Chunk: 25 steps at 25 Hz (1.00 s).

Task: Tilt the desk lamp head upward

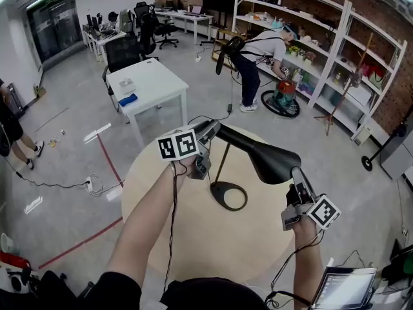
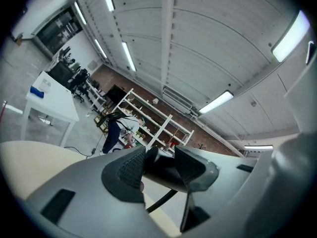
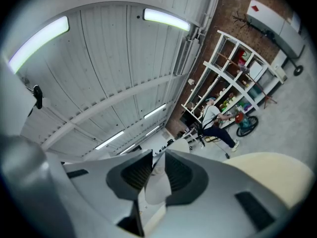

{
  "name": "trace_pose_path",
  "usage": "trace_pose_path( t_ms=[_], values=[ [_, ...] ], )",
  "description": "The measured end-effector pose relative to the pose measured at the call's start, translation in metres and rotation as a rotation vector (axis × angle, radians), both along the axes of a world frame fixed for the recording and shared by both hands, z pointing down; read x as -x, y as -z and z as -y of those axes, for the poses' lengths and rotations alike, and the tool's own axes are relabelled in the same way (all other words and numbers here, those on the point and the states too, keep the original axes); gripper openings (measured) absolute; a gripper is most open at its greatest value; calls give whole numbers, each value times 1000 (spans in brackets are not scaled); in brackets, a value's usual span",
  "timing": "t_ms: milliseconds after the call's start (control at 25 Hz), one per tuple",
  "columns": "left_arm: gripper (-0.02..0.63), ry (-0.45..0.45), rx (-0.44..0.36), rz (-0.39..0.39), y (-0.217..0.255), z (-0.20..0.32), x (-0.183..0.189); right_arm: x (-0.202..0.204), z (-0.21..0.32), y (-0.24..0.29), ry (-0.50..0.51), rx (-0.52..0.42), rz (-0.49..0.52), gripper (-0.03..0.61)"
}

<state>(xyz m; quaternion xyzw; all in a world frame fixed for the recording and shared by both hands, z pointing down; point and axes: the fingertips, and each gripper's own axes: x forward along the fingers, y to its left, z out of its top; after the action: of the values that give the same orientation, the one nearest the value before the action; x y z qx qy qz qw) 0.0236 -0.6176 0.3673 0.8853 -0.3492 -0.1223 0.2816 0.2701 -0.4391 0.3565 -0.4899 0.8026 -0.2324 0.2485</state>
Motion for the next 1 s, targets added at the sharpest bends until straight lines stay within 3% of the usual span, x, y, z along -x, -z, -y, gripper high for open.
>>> trace_pose_path(
  t_ms=[480,680,760,840,920,1000],
  values=[
    [187,-3,60,-123,-11,1,3,2,2,32,6,-28,-45,83],
    [189,0,51,-105,-10,2,6,3,6,38,-1,8,-64,83],
    [187,-8,3,-29,-5,2,7,1,8,39,-6,26,-64,83],
    [187,-47,-89,107,1,-4,7,1,7,39,-1,29,-74,83],
    [187,-126,-222,300,8,-16,4,0,7,38,6,30,-78,83],
    [187,-209,-371,548,7,-27,-2,1,8,39,12,30,-71,83]
  ],
)
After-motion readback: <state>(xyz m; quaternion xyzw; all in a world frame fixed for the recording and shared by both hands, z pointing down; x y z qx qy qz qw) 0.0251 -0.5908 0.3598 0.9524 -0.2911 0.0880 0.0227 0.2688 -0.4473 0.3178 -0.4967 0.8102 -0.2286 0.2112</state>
